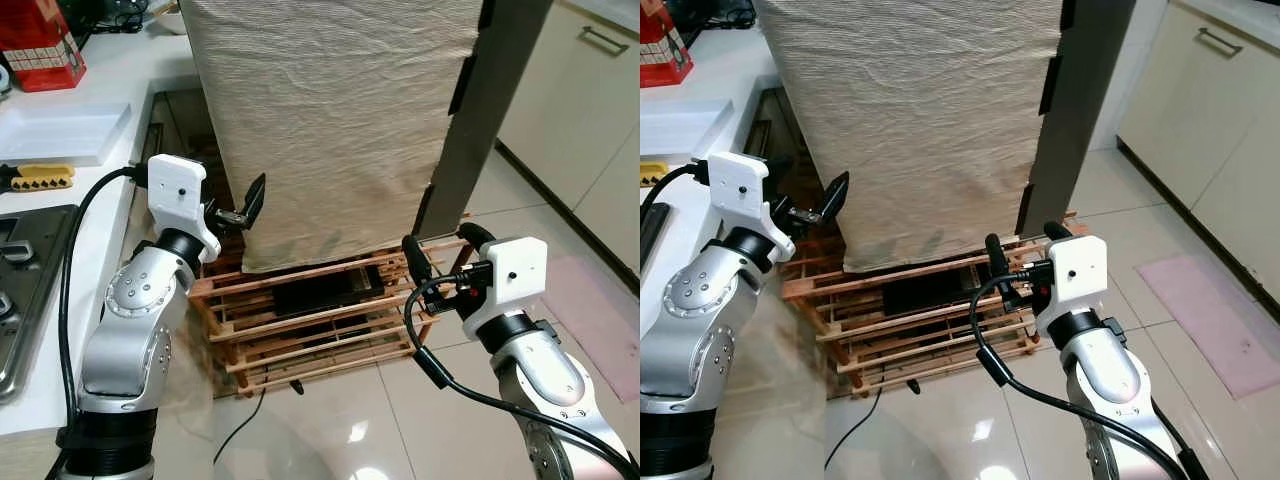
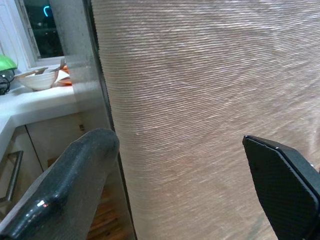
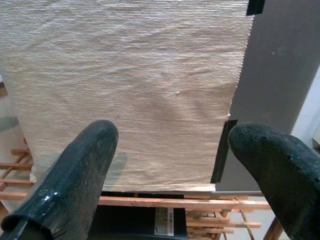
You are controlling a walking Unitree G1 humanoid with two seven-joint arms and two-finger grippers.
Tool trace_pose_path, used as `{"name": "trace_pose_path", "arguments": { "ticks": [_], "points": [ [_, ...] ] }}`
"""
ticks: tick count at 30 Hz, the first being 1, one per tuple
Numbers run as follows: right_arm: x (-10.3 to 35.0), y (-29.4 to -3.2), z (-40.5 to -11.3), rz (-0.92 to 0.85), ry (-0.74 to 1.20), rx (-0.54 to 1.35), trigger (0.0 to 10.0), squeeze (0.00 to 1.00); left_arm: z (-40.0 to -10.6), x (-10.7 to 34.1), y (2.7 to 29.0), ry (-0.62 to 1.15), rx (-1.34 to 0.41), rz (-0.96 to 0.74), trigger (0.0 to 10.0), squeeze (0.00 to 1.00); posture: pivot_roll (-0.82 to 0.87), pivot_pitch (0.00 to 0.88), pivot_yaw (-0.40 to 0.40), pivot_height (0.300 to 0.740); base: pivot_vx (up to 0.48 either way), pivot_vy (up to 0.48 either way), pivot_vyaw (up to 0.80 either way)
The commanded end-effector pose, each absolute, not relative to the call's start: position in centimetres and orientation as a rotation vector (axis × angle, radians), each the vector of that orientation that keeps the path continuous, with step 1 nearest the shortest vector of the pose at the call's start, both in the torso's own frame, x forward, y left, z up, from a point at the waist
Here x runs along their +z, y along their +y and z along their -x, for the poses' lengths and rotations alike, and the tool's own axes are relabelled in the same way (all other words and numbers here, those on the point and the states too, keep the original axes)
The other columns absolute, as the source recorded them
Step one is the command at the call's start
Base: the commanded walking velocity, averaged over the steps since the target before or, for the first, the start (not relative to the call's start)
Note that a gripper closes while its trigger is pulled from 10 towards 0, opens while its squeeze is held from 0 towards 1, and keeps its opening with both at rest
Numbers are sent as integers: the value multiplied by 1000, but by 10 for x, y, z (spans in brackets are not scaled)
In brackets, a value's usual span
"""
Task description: Restocking fridge
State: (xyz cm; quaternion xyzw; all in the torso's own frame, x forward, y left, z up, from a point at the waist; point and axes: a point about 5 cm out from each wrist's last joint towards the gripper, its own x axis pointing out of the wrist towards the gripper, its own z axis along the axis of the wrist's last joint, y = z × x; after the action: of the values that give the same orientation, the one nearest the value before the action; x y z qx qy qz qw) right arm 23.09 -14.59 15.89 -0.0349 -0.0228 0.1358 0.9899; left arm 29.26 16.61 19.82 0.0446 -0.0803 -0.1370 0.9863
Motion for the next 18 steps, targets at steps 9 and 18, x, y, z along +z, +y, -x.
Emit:
{"name": "trace_pose_path", "arguments": {
  "ticks": [9,18],
  "points": [
    [161,-142,-231,68,-50,305,10000,0,-287,194,170,-142,-258,-89,10000,0,-18,0,2,740,325,0,356],
    [159,-145,-232,69,-44,286,10000,0,-283,193,166,-150,-298,-90,10000,0,-15,0,-1,740,173,0,0]
  ]
}}
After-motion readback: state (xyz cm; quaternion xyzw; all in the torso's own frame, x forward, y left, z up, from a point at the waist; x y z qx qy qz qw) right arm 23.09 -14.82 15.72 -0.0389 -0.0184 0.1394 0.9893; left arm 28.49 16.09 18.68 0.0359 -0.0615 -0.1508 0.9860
